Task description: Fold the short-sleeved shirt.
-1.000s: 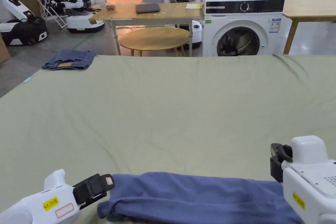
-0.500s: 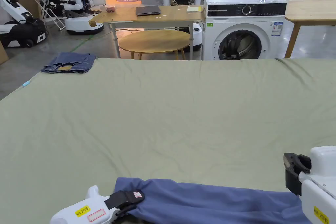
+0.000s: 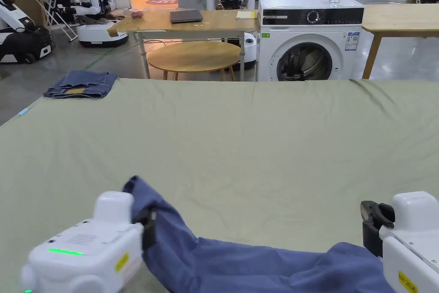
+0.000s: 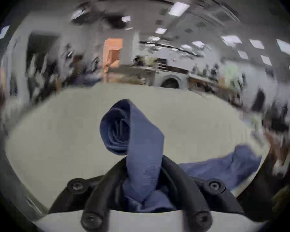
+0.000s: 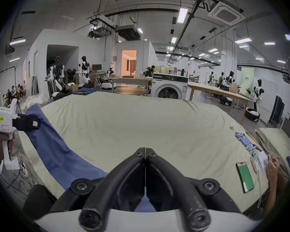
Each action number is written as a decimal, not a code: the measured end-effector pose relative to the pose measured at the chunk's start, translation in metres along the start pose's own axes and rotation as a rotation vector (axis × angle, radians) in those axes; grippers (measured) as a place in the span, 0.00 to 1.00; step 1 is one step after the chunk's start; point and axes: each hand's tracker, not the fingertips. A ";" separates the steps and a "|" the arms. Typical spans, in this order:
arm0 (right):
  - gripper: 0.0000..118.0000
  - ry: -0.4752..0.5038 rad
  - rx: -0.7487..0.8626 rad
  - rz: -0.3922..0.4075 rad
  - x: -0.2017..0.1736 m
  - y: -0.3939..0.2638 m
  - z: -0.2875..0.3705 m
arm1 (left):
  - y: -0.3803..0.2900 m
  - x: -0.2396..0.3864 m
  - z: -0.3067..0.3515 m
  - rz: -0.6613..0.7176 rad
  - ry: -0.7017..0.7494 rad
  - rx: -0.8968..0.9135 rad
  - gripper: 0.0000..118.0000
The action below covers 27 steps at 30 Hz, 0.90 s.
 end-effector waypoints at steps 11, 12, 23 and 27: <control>0.00 -0.007 -0.018 -0.060 0.030 -0.031 0.023 | -0.064 0.171 -0.095 -0.555 0.055 -0.278 0.09; 0.00 -0.010 -0.018 -0.061 0.032 -0.033 0.025 | -0.062 0.170 -0.093 -0.529 0.044 -0.267 0.24; 0.00 0.003 -0.009 -0.114 0.046 -0.040 0.025 | 0.007 0.070 -0.036 0.325 -0.189 -0.119 0.87; 0.00 0.012 -0.018 -0.137 0.048 -0.044 0.022 | -0.024 0.057 -0.072 0.445 -0.248 -0.236 0.05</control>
